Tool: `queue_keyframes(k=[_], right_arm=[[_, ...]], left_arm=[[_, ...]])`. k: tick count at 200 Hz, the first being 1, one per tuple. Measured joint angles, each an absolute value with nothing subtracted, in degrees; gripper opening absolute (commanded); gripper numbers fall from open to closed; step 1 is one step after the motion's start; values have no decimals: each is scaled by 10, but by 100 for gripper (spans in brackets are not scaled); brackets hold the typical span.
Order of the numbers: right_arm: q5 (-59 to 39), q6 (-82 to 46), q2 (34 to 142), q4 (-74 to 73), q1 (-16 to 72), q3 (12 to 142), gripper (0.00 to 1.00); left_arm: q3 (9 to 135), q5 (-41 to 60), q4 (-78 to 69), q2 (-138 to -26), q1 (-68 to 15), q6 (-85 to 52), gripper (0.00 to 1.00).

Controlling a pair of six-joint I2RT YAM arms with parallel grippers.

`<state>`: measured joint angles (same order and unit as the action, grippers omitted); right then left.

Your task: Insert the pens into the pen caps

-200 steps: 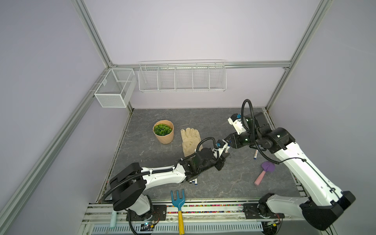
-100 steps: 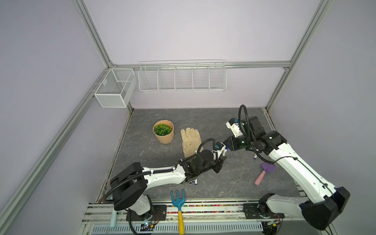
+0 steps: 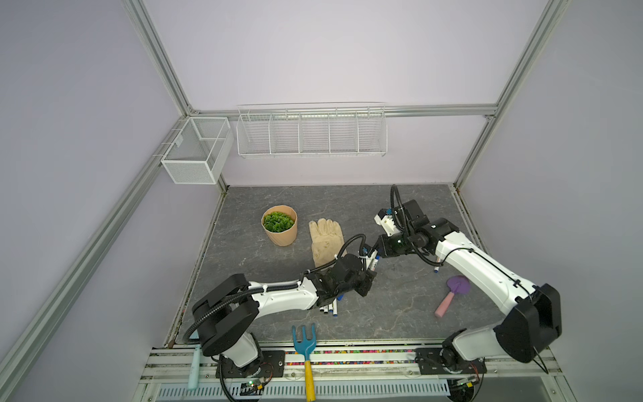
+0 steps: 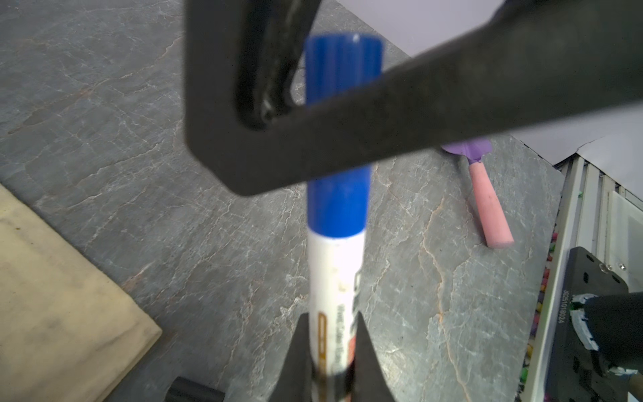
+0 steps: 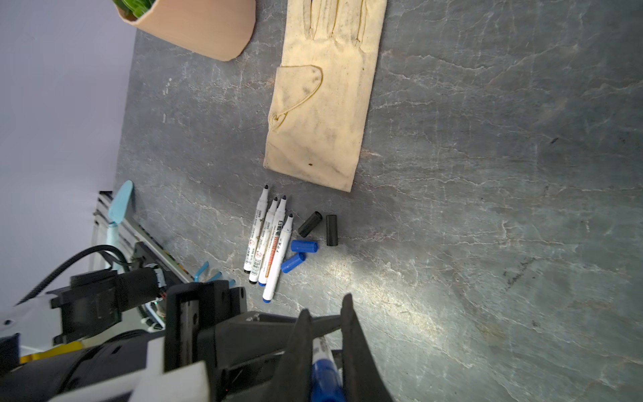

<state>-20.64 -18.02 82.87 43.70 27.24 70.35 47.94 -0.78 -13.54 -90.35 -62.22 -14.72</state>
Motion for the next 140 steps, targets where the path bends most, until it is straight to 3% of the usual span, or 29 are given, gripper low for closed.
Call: queue_keyframes(k=[43,99,140], right_arm=[[-318,-200,836,409,201,688,7],[-157,-146,850,410,317,722,6],[-151,-150,835,400,294,704,7]], left_arm=[[479,61,-182,-903,-597,-200,0],[490,83,-167,-925,-578,-227,0],[521,88,-143,-942,-579,-213,0]])
